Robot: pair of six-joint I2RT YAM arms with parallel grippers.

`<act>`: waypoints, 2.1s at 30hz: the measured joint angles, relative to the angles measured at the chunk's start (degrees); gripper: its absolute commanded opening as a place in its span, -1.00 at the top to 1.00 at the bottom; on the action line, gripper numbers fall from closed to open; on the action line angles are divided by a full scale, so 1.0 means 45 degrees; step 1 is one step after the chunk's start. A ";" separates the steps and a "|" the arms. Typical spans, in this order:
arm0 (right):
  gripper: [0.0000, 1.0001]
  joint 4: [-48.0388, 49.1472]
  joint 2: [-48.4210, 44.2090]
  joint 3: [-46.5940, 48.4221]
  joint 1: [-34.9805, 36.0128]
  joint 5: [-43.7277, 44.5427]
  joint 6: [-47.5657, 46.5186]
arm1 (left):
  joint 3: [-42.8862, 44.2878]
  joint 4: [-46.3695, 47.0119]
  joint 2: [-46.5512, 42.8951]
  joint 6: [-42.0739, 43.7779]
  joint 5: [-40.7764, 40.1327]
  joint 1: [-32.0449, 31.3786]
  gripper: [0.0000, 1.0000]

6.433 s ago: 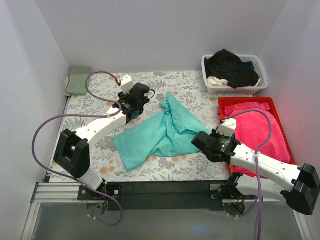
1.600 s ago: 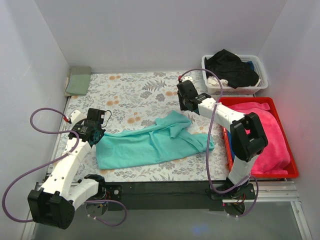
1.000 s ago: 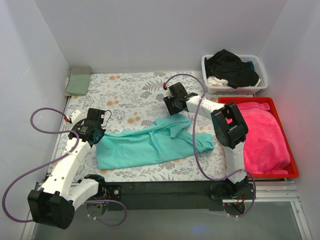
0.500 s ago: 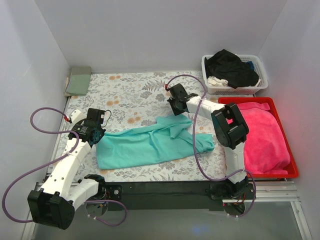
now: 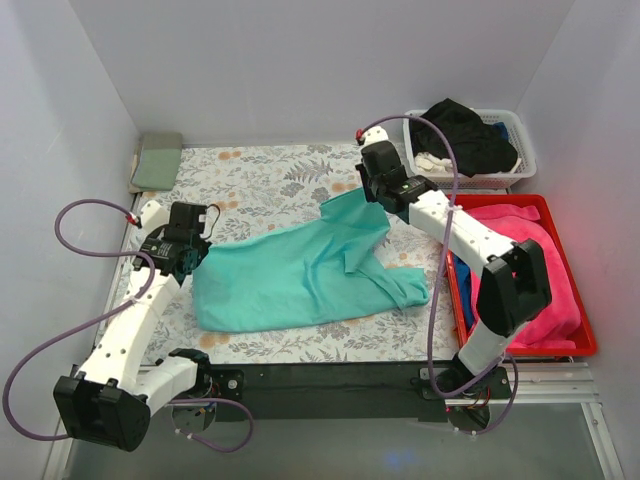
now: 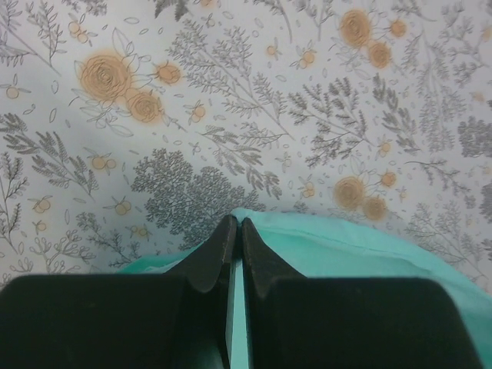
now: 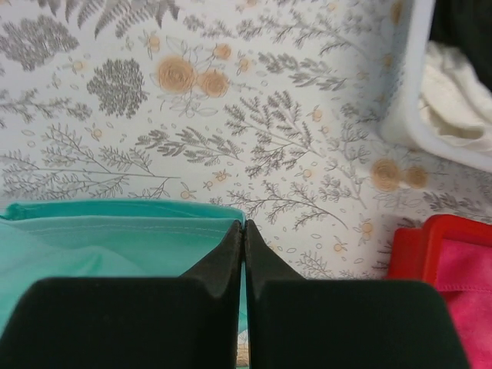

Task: Fold and stack the t-shirts
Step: Flatten out the tshirt

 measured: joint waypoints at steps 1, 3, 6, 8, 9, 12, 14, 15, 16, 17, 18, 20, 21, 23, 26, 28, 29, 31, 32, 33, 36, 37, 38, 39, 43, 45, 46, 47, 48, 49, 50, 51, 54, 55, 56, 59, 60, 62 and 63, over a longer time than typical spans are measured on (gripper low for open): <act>0.97 0.0010 -0.0374 -0.0010 0.0000 0.0146 0.0000 | 0.0219 0.0083 0.0097 0.0102 0.0000 0.0000 1.00; 0.97 0.0015 -0.1073 -0.0039 0.0000 0.0423 0.0000 | 0.0729 0.0204 0.0277 0.0262 -0.0015 0.0000 1.00; 0.97 -0.0015 -0.2084 -0.0044 0.0000 0.0719 -0.0029 | 0.1972 0.0466 0.0636 0.0641 -0.0107 0.0000 1.00; 0.97 -0.0034 -0.2856 -0.0044 0.0000 0.0831 -0.0078 | 0.3060 0.0729 0.0855 0.1001 -0.0170 0.0000 1.00; 0.97 -0.0044 -0.3191 -0.0034 0.0000 0.0860 -0.0131 | 0.3619 0.0933 0.0928 0.1190 -0.0189 0.0000 1.00; 0.97 -0.0151 -0.4323 0.0325 0.0000 0.0865 -0.0398 | 0.5158 0.1749 0.1001 0.1923 -0.0155 0.0000 1.00; 0.97 -0.0243 -0.4949 0.0894 0.0000 0.0782 -0.0656 | 0.5853 0.2341 0.0952 0.2429 -0.0010 0.0000 1.00; 0.97 -0.0306 -0.5217 0.1263 0.0000 0.0714 -0.0782 | 0.6101 0.2652 0.0908 0.2681 0.0112 0.0000 1.00; 0.97 -0.0311 -0.5469 0.1632 0.0000 0.0675 -0.0947 | 0.6275 0.2953 0.0845 0.2929 0.0243 0.0000 1.00; 0.97 -0.0316 -0.5663 0.1938 0.0000 0.0627 -0.1059 | 0.6373 0.3162 0.0797 0.3123 0.0403 0.0000 1.00; 0.97 -0.0345 -0.5887 0.2331 0.0000 0.0549 -0.1219 | 0.6441 0.3429 0.0699 0.3366 0.0588 0.0000 1.00; 0.97 -0.0330 -0.6358 0.3104 0.0000 0.0296 -0.1574 | 0.6460 0.3793 0.0495 0.3721 0.0899 0.0000 1.00; 0.97 -0.0335 -0.6606 0.3395 0.0000 0.0141 -0.1715 | 0.6460 0.3929 0.0350 0.3886 0.1083 0.0000 1.00; 0.97 -0.0350 -0.7111 0.3808 0.0000 -0.0243 -0.1909 | 0.6465 0.4090 -0.0029 0.4143 0.1428 0.0000 1.00; 0.97 -0.0432 -0.8038 0.4080 0.0000 -0.0952 -0.2084 | 0.6460 0.4211 -0.0831 0.4371 0.1938 0.0000 1.00; 0.97 -0.0612 -0.8738 0.4099 0.0000 -0.1491 -0.2142 | 0.6460 0.4255 -0.1588 0.4473 0.2283 0.0000 1.00; 0.97 -0.0670 -0.9088 0.4114 0.0000 -0.1792 -0.2157 | 0.6460 0.4279 -0.1996 0.4522 0.2433 0.0000 1.00; 0.97 -0.0772 -0.9646 0.4148 0.0000 -0.2438 -0.2181 | 0.6475 0.4347 -0.2739 0.4585 0.2715 0.0000 1.00; 0.97 -0.0874 -0.9870 0.4231 0.0000 -0.2744 -0.2181 | 0.6562 0.4328 -0.3070 0.4639 0.2861 0.0000 1.00; 0.97 -0.0986 -1.0059 0.4435 0.0000 -0.3050 -0.2181 | 0.6751 0.4318 -0.3317 0.4673 0.2992 0.0000 1.00; 0.97 -0.0962 -1.0214 0.5251 0.0000 -0.3823 -0.2181 | 0.7669 0.4493 -0.3463 0.4804 0.3274 0.0000 1.00; 0.97 -0.0903 -1.0185 0.5484 0.0000 -0.4007 -0.2205 | 0.7922 0.4619 -0.3390 0.4847 0.3342 0.0000 1.00; 0.97 -0.0850 -1.0122 0.5688 0.0000 -0.4143 -0.2239 | 0.8092 0.4731 -0.3308 0.4886 0.3366 0.0000 1.00; 0.97 -0.0792 -1.0006 0.5897 0.0000 -0.4245 -0.2293 | 0.8233 0.4920 -0.3181 0.4925 0.3376 0.0000 1.00; 0.97 -0.0291 -0.8777 0.6873 0.0000 -0.4197 -0.2560 | 0.8228 0.5785 -0.2220 0.5017 0.3308 0.0000 1.00; 0.97 -0.0039 -0.7737 0.7368 0.0000 -0.3886 -0.2735 | 0.7917 0.6411 -0.1496 0.4998 0.3191 0.0000 1.00; 0.97 0.0019 -0.7291 0.7553 0.0000 -0.3735 -0.2807 | 0.7723 0.6698 -0.1093 0.4974 0.3104 0.0000 1.00; 0.97 0.0078 -0.6722 0.7713 0.0000 -0.3526 -0.2919 | 0.7529 0.6941 -0.0656 0.4964 0.3002 0.0000 1.00; 0.97 0.0087 -0.6115 0.7815 0.0000 -0.3293 -0.3036 | 0.7388 0.7121 -0.0311 0.4925 0.2905 0.0000 1.00; 0.97 0.0097 -0.5634 0.7868 0.0000 -0.3143 -0.3133 | 0.7213 0.7354 0.0253 0.4886 0.2764 0.0000 1.00; 0.97 0.0083 -0.5100 0.7868 0.0000 -0.2992 -0.3245 | 0.7121 0.7480 0.0680 0.4877 0.2652 0.0000 1.00; 0.97 0.0049 -0.4702 0.7864 0.0000 -0.2880 -0.3322 | 0.7043 0.7601 0.1248 0.4872 0.2501 0.0000 1.00; 0.97 -0.0087 -0.3483 0.7864 -0.0049 -0.2599 -0.3536 | 0.7009 0.7684 0.2385 0.4857 0.2098 0.0000 1.00; 0.97 -0.0146 -0.3240 0.7864 -0.0068 -0.2560 -0.3599 | 0.7009 0.7713 0.2652 0.4843 0.1962 0.0000 1.00; 0.97 -0.0238 -0.3084 0.7864 -0.0087 -0.2516 -0.3648 | 0.7014 0.7723 0.2851 0.4828 0.1836 0.0000 1.00; 0.97 -0.0321 -0.3007 0.7864 -0.0155 -0.2414 -0.3691 | 0.7295 0.7728 0.3206 0.4779 0.1549 0.0000 1.00; 0.97 -0.0296 -0.3079 0.7868 -0.0165 -0.2365 -0.3706 | 0.7456 0.7742 0.3259 0.4779 0.1472 0.0000 1.00; 0.97 -0.0277 -0.3303 0.7868 -0.0185 -0.2297 -0.3745 | 0.7713 0.7776 0.3240 0.4779 0.1360 0.0000 1.00; 0.97 -0.0277 -0.3439 0.7868 -0.0185 -0.2283 -0.3774 | 0.7786 0.7796 0.3181 0.4779 0.1326 0.0000 1.00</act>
